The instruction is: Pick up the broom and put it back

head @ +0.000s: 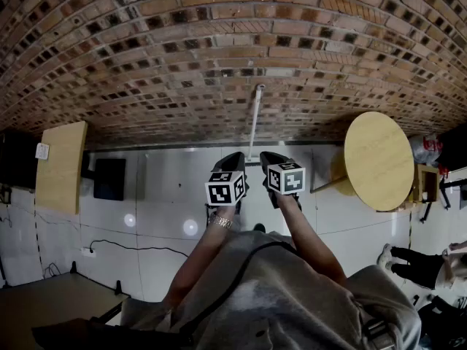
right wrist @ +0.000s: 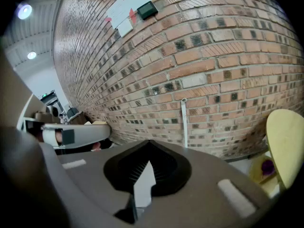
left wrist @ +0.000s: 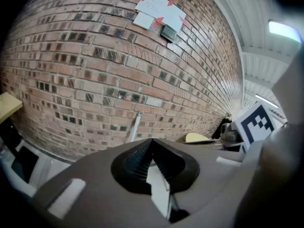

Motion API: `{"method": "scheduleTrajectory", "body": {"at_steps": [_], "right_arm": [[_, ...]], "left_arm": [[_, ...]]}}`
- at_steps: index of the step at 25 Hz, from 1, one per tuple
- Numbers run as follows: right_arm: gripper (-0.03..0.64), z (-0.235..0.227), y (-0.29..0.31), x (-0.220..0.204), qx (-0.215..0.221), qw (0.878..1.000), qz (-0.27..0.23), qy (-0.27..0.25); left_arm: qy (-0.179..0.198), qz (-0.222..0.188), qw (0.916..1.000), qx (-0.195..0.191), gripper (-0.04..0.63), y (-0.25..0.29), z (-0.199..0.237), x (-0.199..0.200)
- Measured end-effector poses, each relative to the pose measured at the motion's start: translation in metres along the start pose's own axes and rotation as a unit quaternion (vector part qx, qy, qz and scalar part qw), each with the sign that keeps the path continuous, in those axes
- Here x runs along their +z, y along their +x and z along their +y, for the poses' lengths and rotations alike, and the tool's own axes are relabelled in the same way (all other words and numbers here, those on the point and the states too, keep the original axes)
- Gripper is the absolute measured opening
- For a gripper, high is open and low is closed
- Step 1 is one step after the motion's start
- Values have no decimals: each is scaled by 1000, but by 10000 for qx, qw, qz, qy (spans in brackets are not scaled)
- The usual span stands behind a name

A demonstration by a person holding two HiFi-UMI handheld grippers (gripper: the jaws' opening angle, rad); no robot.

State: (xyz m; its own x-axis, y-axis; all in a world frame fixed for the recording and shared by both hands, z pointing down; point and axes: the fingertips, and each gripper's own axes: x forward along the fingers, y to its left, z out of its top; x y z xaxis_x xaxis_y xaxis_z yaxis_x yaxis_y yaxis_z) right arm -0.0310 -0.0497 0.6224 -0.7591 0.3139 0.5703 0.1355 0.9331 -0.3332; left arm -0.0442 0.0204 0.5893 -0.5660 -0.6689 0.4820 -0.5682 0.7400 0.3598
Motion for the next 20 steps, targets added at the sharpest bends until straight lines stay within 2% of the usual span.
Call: {"method": "scheduleTrajectory", "body": {"at_steps": [5,9,14,20], "right_arm": [[7,-24,89,38,-322,9995,51,-27],[109,-70,146,70,-805,9964,230,93],[137,-114,200,70,-1092,9907,795,168],[152,-147,265,77,-1085,9861,1232,253]], "left_arm": [[108,-119,9998,99,0,12,55,66],[346,-166,9992,124,0,31,78,109],[266,175,9995,20,0,51,91,106],[171,350,9991,144,0,62,105,107]]}}
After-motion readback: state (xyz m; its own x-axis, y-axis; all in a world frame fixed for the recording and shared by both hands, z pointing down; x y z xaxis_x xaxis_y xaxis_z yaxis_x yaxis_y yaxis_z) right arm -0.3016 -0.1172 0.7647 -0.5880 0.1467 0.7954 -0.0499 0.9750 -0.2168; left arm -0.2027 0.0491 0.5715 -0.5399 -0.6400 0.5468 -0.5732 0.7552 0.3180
